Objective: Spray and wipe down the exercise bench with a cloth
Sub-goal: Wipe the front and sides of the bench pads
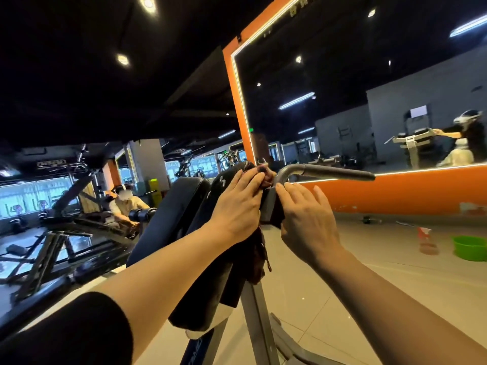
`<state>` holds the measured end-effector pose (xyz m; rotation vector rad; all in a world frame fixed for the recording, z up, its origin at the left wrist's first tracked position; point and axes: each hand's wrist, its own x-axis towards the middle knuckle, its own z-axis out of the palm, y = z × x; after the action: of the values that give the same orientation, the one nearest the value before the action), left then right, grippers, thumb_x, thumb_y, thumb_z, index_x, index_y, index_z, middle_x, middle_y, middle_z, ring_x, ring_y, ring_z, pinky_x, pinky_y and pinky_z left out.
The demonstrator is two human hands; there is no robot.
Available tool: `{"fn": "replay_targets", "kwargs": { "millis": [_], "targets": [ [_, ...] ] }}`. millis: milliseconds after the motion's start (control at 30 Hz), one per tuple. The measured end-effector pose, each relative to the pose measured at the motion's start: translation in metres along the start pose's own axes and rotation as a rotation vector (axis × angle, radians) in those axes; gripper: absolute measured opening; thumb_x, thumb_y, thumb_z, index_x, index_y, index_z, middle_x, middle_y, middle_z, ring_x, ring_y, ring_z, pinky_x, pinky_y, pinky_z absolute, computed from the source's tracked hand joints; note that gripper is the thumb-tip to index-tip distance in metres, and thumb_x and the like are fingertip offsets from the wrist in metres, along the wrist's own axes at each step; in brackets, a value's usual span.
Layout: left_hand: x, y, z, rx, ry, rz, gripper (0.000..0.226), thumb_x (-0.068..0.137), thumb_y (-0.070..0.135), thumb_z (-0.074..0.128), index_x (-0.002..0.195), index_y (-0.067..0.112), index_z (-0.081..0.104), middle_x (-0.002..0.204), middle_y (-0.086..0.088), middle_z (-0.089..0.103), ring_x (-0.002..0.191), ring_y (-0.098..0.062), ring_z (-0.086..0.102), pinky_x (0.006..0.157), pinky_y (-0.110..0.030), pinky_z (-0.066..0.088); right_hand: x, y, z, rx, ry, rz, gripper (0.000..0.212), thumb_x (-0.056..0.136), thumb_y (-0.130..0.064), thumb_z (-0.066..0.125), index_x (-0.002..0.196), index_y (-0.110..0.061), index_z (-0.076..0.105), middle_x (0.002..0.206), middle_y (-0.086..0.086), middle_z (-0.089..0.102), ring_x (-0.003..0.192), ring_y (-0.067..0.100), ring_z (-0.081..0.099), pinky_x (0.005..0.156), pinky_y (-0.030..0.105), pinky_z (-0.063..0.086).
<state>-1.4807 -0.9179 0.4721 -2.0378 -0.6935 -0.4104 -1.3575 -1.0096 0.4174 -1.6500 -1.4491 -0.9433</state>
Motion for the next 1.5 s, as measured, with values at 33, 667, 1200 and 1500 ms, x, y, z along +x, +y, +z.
{"fn": "replay_targets", "kwargs": {
  "millis": [33,667,1200,1500],
  "targets": [
    [-0.004,0.002,-0.001,0.005,0.004,0.006,0.052,0.102,0.033,0.022,0.152,0.017,0.022,0.163,-0.004,0.006,0.149,-0.023,-0.008,0.121,-0.041,-0.008,0.000,-0.002,0.000,-0.009,0.002,-0.006,0.050,0.077,-0.016,0.062,0.125,-0.003,0.058,0.119,0.016,0.065,0.114,0.032,0.060,0.099,0.053,0.044],
    [-0.168,0.031,0.012,-0.098,0.107,0.142,0.035,0.074,0.021,0.074,0.108,0.011,0.073,0.126,-0.006,0.064,0.122,-0.023,0.057,0.110,-0.042,0.024,-0.038,-0.048,-0.021,0.036,-0.272,0.005,0.080,0.092,-0.030,0.052,0.154,-0.007,0.008,0.163,0.010,0.005,0.150,0.022,0.001,0.123,0.042,0.002],
    [-0.120,0.001,-0.055,-1.052,0.297,-0.563,0.042,0.084,0.033,0.073,0.105,0.013,0.042,0.099,-0.001,0.053,0.089,-0.014,0.055,0.079,-0.025,0.049,-0.064,-0.101,-0.028,1.208,-0.121,0.263,0.076,0.079,0.005,0.069,0.138,-0.034,0.045,0.128,-0.023,0.050,0.117,0.018,0.057,0.090,0.040,0.057],
    [-0.142,-0.016,-0.018,-1.015,0.318,-0.491,0.028,0.092,0.024,0.064,0.120,0.024,0.062,0.115,0.007,0.060,0.099,-0.010,0.060,0.089,-0.038,0.055,-0.007,-0.106,-0.022,0.580,0.242,0.372,0.031,0.080,0.002,0.063,0.108,-0.013,0.060,0.100,0.008,0.061,0.090,0.020,0.058,0.082,0.031,0.051]
  ]
}}
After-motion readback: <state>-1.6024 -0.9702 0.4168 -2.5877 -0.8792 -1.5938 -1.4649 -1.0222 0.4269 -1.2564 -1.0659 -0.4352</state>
